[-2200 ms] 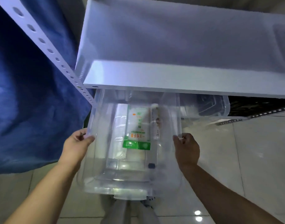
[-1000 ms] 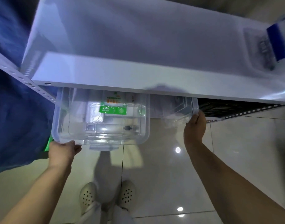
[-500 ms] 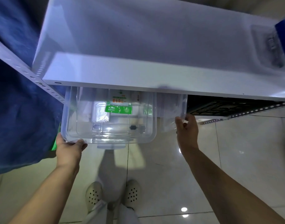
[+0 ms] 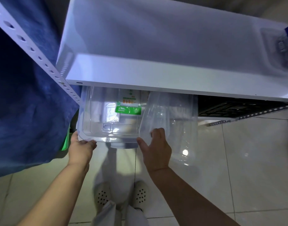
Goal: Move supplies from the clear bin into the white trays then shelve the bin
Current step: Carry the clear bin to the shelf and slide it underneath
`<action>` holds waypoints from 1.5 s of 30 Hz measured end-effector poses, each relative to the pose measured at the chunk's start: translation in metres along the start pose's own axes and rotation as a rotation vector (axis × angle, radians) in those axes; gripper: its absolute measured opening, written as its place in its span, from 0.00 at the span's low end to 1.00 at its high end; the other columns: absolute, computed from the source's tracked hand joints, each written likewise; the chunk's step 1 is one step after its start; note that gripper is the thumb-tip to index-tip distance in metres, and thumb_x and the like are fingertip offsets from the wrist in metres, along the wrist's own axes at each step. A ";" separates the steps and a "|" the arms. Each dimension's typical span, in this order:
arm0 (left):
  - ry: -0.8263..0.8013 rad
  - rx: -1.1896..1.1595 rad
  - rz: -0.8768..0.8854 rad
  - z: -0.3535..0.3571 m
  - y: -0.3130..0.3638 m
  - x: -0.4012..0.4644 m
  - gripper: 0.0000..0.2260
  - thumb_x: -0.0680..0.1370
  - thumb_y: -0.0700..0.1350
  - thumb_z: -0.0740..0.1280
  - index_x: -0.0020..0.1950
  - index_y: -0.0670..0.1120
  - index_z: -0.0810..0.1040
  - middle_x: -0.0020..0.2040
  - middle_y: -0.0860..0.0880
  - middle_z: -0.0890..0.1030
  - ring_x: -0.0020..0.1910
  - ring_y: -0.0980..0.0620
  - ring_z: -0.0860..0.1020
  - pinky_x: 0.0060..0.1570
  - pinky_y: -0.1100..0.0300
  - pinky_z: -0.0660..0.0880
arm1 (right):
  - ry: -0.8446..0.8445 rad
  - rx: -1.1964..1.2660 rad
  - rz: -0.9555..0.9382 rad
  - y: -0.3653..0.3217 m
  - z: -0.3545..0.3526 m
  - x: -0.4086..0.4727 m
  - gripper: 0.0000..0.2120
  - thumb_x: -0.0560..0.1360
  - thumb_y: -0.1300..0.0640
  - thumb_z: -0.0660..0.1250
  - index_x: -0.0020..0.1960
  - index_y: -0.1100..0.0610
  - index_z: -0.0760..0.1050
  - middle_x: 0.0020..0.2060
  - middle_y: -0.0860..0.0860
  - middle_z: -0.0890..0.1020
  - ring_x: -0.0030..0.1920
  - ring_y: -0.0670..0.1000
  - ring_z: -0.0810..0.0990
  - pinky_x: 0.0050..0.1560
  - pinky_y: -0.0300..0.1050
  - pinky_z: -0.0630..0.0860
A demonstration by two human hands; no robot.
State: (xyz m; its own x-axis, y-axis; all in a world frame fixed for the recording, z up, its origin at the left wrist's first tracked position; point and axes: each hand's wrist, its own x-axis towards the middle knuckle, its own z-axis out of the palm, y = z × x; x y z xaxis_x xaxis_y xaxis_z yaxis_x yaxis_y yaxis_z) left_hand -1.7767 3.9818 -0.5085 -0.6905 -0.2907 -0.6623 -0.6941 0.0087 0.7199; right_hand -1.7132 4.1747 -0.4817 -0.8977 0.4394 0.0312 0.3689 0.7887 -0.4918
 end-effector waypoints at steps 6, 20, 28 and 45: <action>-0.067 0.035 0.006 -0.020 0.000 0.014 0.19 0.77 0.37 0.60 0.69 0.43 0.67 0.50 0.44 0.77 0.42 0.50 0.77 0.61 0.50 0.72 | 0.060 -0.212 -0.266 -0.046 0.032 -0.017 0.22 0.58 0.44 0.79 0.37 0.59 0.75 0.35 0.56 0.79 0.22 0.54 0.72 0.23 0.37 0.64; -0.232 -0.120 -0.003 -0.070 0.006 0.041 0.14 0.80 0.43 0.54 0.46 0.42 0.77 0.32 0.48 0.81 0.32 0.55 0.79 0.42 0.63 0.78 | -0.044 -0.386 -0.461 -0.143 0.108 0.008 0.22 0.53 0.38 0.78 0.34 0.53 0.76 0.30 0.49 0.78 0.21 0.49 0.74 0.20 0.37 0.65; -0.231 -0.030 0.010 -0.055 0.014 0.040 0.03 0.75 0.36 0.63 0.43 0.38 0.77 0.35 0.45 0.75 0.35 0.49 0.75 0.47 0.57 0.76 | 0.032 0.040 -0.127 -0.059 0.060 -0.005 0.11 0.70 0.57 0.72 0.51 0.58 0.78 0.46 0.55 0.80 0.44 0.55 0.80 0.42 0.47 0.78; -0.107 -0.217 -0.018 0.006 0.051 0.053 0.05 0.77 0.42 0.65 0.43 0.41 0.73 0.38 0.43 0.76 0.31 0.52 0.79 0.43 0.58 0.80 | 0.105 0.746 0.858 0.017 0.024 0.079 0.17 0.74 0.53 0.65 0.54 0.65 0.73 0.41 0.57 0.76 0.37 0.51 0.74 0.39 0.43 0.71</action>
State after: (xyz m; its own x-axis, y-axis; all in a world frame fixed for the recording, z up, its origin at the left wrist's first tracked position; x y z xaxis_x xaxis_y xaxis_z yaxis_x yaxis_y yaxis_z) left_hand -1.8501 3.9722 -0.5078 -0.7043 -0.1862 -0.6850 -0.6540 -0.2050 0.7282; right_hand -1.7838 4.2129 -0.5081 -0.3814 0.7715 -0.5092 0.5847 -0.2253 -0.7794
